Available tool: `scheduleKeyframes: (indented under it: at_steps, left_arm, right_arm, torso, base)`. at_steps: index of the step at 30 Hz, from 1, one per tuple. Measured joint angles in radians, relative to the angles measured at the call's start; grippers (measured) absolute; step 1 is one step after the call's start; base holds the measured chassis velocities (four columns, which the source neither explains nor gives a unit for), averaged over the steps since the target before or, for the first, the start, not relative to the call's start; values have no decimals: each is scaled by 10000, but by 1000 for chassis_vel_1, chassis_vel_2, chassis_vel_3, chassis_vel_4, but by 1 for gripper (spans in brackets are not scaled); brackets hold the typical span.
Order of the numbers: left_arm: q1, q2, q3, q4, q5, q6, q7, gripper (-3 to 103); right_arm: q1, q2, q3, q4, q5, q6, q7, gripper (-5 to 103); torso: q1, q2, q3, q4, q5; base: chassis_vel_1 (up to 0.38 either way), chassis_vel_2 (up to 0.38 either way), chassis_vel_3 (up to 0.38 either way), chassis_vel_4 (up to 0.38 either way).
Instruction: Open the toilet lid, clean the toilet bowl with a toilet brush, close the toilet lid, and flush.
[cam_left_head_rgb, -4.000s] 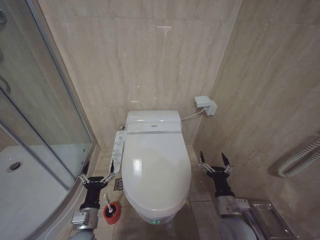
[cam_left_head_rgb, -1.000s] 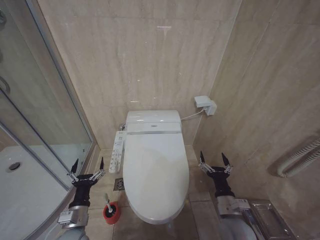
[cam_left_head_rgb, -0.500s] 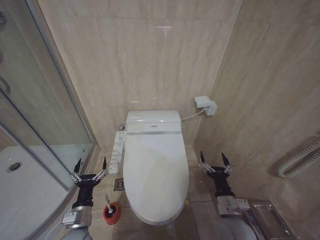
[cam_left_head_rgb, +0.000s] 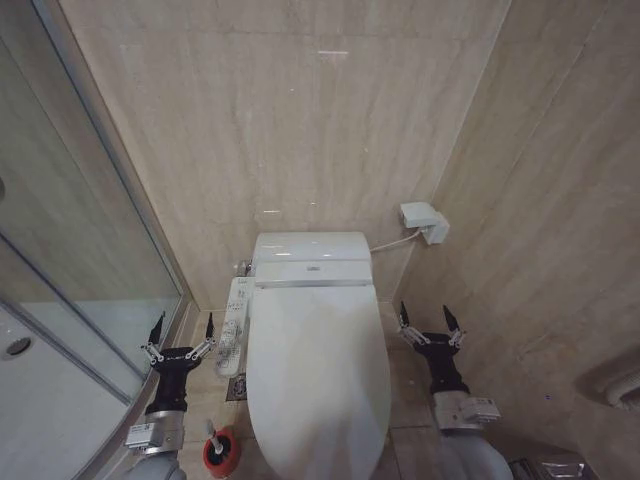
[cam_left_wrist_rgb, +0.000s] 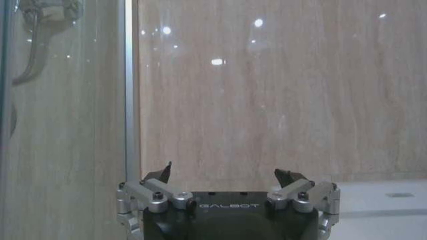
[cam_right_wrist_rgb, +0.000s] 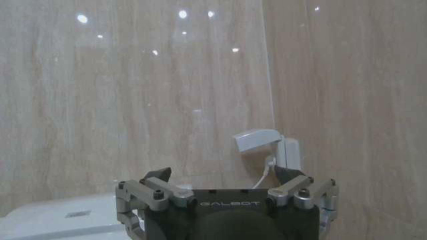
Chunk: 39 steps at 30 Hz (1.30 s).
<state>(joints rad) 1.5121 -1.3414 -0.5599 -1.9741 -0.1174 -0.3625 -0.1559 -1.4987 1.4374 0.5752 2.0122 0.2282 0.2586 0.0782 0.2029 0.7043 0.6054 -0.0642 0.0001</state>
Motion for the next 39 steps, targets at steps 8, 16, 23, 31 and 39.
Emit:
scheduleKeyframes:
  at_steps: [8,16,23,31,39]
  left_arm:
    - [-18,19,11,12,6,-25,5,100]
    - [-44,71,9,13,-12,-29,5,100]
    - [-70,70,38,38,-17,-64,5,100]
    - [-154,107,86,113,-34,-89,6,100]
    - [-243,117,213,203,-33,-107,10,100]
  right_arm:
    - [-8,0,0,0,0,0,0,100]
    - [-3,1,0,0,0,0,0,100]
    - [-6,1,0,0,0,0,0,100]
    - [-6,0,0,0,0,0,0,100]
    - [-2,0,0,0,0,0,0,100]
  torso:
    - [-7,5,-3,1,-1]
    - [5,1,2,-1,-2]
    - [-4,2,-1,0,-1]
    - [-1,2,0,1,0]
    - [3,1,1,1,-1]
  base:
    - [7,-18,-10,9]
    - [-94,78,82,-88]
    - [-7,9,12,-7]
    - [-23,27,23,-30]
    - [-36,45,43,-46]
